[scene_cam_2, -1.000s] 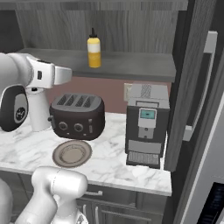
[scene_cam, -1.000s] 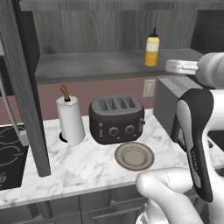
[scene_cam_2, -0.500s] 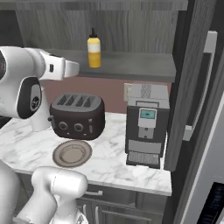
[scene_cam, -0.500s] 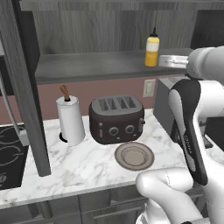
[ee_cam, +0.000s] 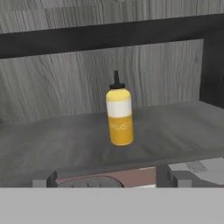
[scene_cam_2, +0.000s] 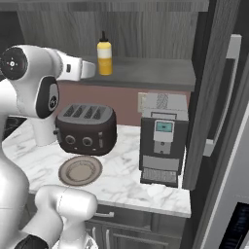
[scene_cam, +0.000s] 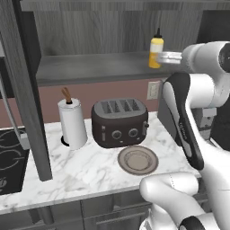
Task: Move the hot dog bun to the plate on the dining table and place the condiment next to that plate. Then navigate to the fridge and take the sausage and place it on the plate as well.
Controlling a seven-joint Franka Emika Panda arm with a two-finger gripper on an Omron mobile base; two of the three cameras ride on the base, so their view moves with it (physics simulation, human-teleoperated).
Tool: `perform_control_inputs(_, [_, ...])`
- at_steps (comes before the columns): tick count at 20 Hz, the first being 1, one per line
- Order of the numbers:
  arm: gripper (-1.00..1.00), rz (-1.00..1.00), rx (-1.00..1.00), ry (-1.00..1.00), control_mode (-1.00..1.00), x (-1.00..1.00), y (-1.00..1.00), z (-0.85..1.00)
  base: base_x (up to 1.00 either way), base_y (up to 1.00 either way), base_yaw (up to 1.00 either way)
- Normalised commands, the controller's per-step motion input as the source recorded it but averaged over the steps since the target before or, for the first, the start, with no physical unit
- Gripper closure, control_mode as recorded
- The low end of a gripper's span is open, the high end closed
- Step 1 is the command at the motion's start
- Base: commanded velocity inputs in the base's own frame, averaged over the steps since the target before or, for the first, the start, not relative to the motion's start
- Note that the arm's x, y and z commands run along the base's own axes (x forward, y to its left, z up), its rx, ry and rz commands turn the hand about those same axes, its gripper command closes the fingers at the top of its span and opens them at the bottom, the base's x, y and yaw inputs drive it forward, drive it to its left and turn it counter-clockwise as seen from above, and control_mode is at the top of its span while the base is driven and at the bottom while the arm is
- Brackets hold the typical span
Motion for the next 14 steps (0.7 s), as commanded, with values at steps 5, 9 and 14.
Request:
perform_control_inputs(5, [-1.00, 0.00, 0.00, 0.06, -1.00, 0.36, 0.00, 0.08, 0.00, 0.00, 0.00])
perform_control_inputs(9, [-1.00, 0.00, 0.00, 0.02, -1.00, 0.25, 0.00, 0.25, 0.00, 0.00, 0.00])
perform_control_inputs(14, [-1.00, 0.00, -0.05, -0.03, -1.00, 0.19, 0.00, 0.37, 0.00, 0.00, 0.00])
